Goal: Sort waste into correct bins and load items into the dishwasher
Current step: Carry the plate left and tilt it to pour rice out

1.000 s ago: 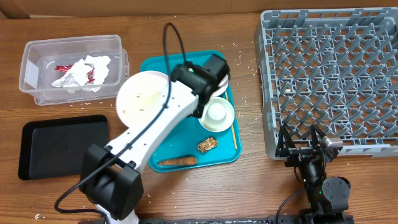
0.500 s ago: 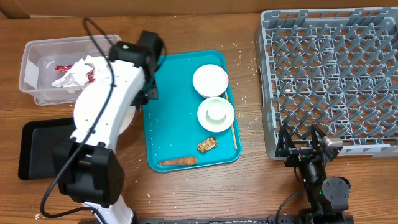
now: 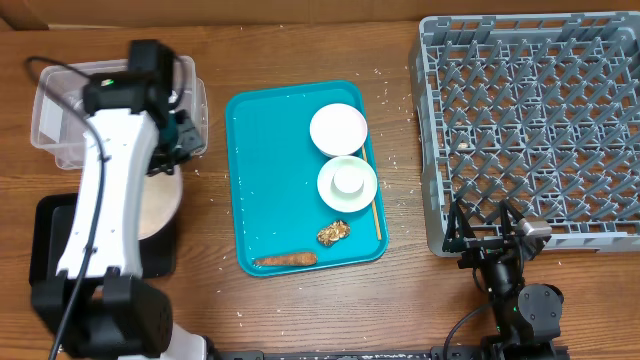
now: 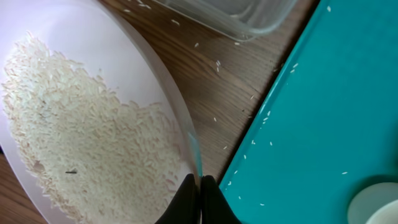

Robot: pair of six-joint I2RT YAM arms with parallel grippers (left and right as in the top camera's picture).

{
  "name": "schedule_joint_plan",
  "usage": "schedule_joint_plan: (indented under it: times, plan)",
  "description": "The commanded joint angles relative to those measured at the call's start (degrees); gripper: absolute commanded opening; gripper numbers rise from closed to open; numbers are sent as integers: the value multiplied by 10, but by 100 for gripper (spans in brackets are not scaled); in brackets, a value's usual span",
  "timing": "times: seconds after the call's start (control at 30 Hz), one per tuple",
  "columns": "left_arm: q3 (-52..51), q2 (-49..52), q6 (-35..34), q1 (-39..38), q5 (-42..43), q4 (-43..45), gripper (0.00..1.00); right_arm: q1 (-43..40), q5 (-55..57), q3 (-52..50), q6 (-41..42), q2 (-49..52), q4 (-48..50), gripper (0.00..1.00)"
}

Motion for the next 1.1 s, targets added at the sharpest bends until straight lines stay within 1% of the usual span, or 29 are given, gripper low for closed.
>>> schedule_joint_plan:
  times: [0.0, 0.1, 0.3, 0.47, 0.6, 0.7, 0.93, 1.07]
  plan:
    - [16, -32, 13, 41, 48, -1, 4, -1, 5, -6, -4, -5, 4, 100]
    - [13, -32, 29, 69, 85, 2, 4, -1, 5, -6, -4, -5, 4, 100]
    - [-12, -31, 33, 99, 88, 16, 4, -1, 5, -6, -4, -5, 4, 100]
    - [-55, -31, 37, 115, 98, 58, 4, -1, 5, -6, -4, -5, 4, 100]
    - [-98, -31, 63, 129, 140, 108, 4, -1, 5, -6, -4, -5, 4, 100]
    - [-116, -30, 66, 140, 159, 131, 4, -1, 5, -6, -4, -5, 4, 100]
    - [-120, -30, 95, 175, 227, 132, 4, -1, 5, -6, -4, -5, 4, 100]
    - [-120, -30, 102, 209, 264, 129, 4, -1, 5, -6, -4, -5, 4, 100]
